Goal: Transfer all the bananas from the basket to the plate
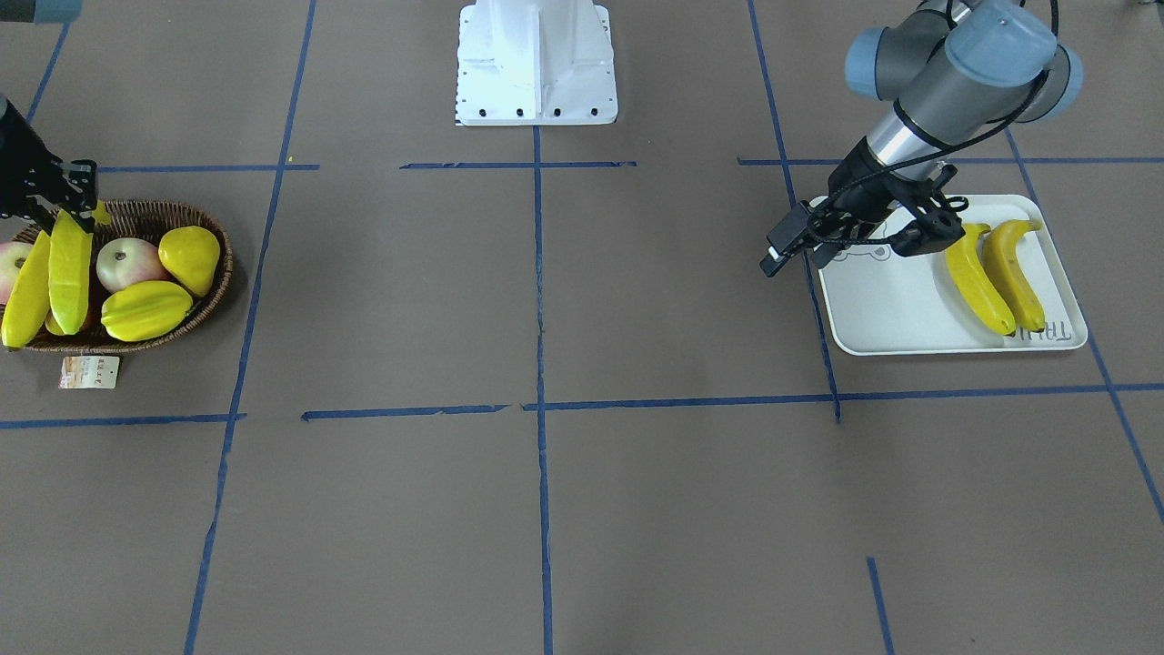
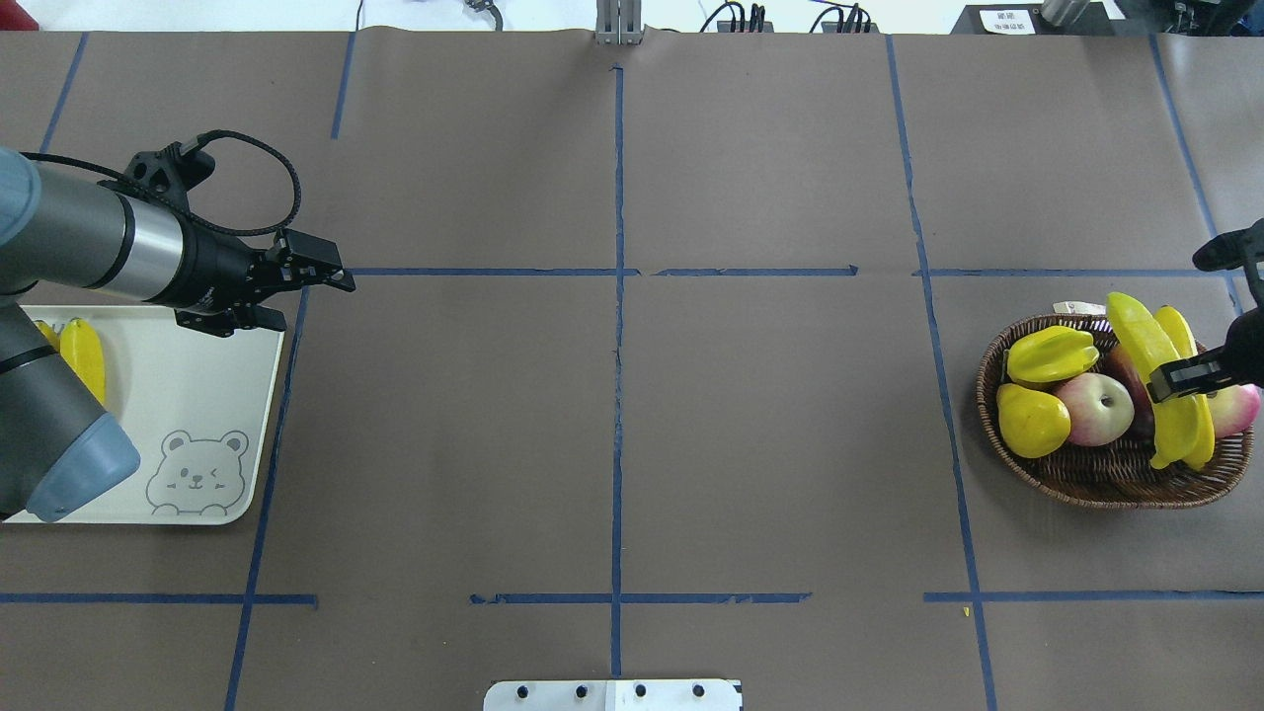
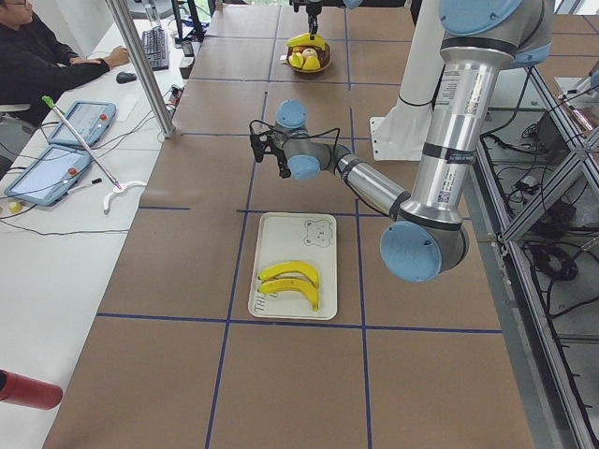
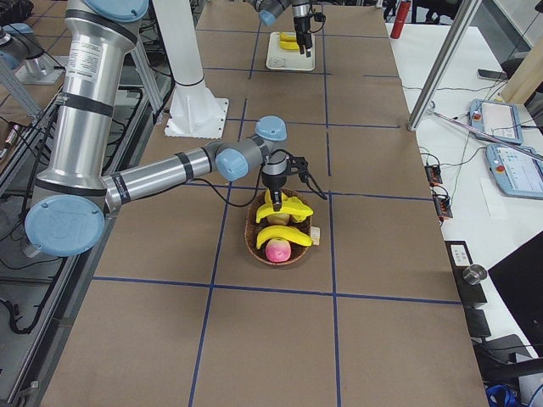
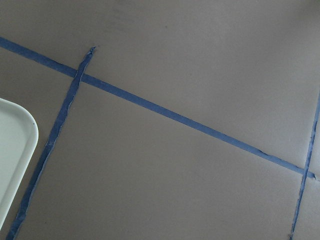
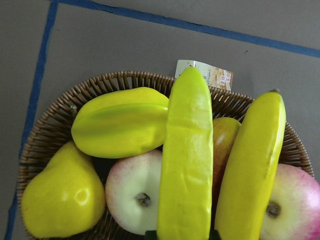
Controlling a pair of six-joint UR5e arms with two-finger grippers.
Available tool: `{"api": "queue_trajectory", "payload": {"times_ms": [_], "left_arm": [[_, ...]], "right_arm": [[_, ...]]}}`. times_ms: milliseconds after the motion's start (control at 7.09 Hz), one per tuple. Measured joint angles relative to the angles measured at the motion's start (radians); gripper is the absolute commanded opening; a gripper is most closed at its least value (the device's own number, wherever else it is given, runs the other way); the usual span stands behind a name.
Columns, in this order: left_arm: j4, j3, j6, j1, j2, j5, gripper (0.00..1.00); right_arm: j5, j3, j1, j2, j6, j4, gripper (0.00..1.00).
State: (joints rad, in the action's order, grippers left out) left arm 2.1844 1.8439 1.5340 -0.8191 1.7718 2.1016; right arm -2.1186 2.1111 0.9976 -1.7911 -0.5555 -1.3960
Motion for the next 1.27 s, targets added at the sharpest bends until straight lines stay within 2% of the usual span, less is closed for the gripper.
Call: {"api": "queue_trajectory", "payload": {"times_ms": [282,423,705,846,987,1269], "left_arm": [[0.0,0.0,0.0,0.001,0.004,-0.002,0.99],[0.004,0.003,0.0,0.002,0.014,-0.003,0.99],[0.015,0.011,0.061,0.016,0.079,-0.001,0.99],[0.031,0.007,0.125,0.042,0.131,-0.002,0.99],[0.079,0.003,0.201,0.076,0.175,-0.019,0.99],[0.251,0.001,0.368,0.169,0.213,-0.143,0.99]], "right_arm": [[-0.192,0.035,0.094,0.049,0.042,-0.03,0.0],[-0.275,0.036,0.109,0.115,0.007,-0.032,0.0],[-0.346,0.037,0.076,0.251,-0.189,-0.003,0.0],[-0.343,0.035,0.025,0.304,-0.32,0.051,0.0],[-0.298,0.031,-0.05,0.35,-0.494,0.143,0.0],[-0.036,0.015,-0.281,0.447,-0.79,0.333,0.0]]}}
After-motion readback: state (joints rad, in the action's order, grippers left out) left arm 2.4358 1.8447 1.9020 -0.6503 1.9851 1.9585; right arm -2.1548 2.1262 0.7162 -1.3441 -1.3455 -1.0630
